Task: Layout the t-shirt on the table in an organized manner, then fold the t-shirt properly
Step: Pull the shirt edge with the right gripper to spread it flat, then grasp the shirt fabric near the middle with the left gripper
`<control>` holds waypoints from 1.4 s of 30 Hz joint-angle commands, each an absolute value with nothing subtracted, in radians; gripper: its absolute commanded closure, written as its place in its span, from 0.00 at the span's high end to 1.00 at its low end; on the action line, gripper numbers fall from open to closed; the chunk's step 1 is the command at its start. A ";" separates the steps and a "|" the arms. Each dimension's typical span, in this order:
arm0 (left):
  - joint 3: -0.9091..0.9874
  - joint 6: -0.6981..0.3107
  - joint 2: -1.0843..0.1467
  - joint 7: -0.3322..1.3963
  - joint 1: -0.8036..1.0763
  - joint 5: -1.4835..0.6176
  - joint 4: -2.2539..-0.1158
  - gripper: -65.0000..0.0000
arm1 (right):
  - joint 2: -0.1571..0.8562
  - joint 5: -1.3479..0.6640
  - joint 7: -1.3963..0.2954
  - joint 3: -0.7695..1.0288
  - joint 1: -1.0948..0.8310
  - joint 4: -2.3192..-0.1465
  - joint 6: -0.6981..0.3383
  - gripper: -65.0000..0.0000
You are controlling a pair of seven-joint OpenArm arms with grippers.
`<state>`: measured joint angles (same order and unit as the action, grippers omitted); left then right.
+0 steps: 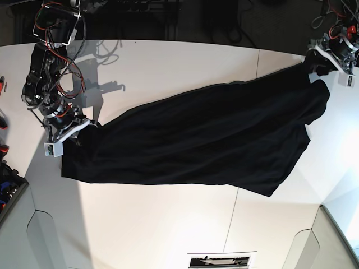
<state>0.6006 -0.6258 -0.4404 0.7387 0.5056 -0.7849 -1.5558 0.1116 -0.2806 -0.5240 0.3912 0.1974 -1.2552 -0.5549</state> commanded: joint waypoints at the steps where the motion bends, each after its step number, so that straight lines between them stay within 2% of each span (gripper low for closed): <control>1: 0.602 -0.632 -0.458 0.729 0.504 -0.791 -1.556 0.60 | 0.121 -0.296 -0.510 0.392 0.215 -1.268 -0.561 0.00; 12: 0.432 -0.633 -0.458 0.717 0.480 -0.788 -1.548 0.58 | 0.118 -0.348 -0.525 0.392 0.207 -1.267 -0.561 0.00; 13: 0.414 -0.639 -0.458 0.718 0.480 -0.789 -1.548 0.47 | 0.116 -0.348 -0.525 0.392 0.207 -1.267 -0.561 0.00; 15: 0.397 -0.698 -0.457 0.719 0.480 -0.804 -1.554 0.11 | 0.115 -0.355 -0.525 0.392 0.208 -1.267 -0.561 0.00; 16: 0.397 -0.698 -0.458 0.724 0.480 -0.832 -1.561 0.00 | 0.116 -0.364 -0.525 0.392 0.208 -1.267 -0.561 0.00; 22: 0.502 -0.698 -0.458 0.776 0.482 -1.031 -1.740 0.00 | 0.116 -0.363 -0.535 0.392 0.207 -1.268 -0.561 0.00; 25: 0.558 -0.698 -0.460 0.776 0.480 -1.036 -1.876 0.00 | 0.116 -0.367 -0.534 0.392 0.208 -1.267 -0.561 0.00; 29: 0.542 -0.698 -0.485 0.778 0.462 -1.036 -1.999 0.00 | 0.116 -0.367 -0.527 0.392 0.208 -1.268 -0.561 0.00; 33: 0.442 -0.698 -0.491 0.779 0.377 -1.010 -1.995 0.00 | 0.116 -0.366 -0.527 0.392 0.208 -1.268 -0.561 0.00; 37: 0.263 -0.698 -0.477 0.774 0.255 -0.929 -1.956 0.00 | 0.116 -0.366 -0.527 0.392 0.208 -1.268 -0.561 0.00; 42: 0.054 -0.698 -0.432 0.718 0.054 -0.800 -1.811 0.00 | 0.115 -0.366 -0.528 0.392 0.207 -1.268 -0.561 0.00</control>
